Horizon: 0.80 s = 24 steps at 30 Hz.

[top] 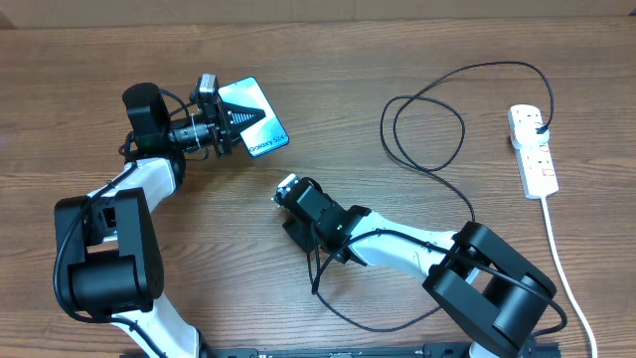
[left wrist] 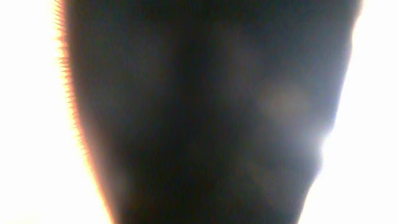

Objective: Plug charger to phone and switch on socket
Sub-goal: 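Close the right gripper on the cable just behind the plug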

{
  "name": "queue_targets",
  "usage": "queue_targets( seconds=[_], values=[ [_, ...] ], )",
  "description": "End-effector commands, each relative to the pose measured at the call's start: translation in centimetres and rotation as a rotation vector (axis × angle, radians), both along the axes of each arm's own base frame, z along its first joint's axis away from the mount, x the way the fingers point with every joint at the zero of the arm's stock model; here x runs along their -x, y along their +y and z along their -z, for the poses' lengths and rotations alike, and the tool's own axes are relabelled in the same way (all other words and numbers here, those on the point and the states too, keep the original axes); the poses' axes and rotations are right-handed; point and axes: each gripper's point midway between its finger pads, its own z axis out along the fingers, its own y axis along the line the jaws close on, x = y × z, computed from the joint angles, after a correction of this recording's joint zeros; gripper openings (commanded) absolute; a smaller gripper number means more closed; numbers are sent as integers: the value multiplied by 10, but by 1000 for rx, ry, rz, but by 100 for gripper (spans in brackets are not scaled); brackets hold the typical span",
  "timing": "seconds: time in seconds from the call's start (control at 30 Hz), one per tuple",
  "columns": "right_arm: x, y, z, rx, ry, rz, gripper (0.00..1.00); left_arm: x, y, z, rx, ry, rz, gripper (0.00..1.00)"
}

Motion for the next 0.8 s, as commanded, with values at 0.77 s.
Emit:
queue_targets(
  seconds=[0.77],
  values=[
    [-11, -36, -4, 34, 144, 270, 4, -6, -1, -10, -26, -104, 7, 4]
  ],
)
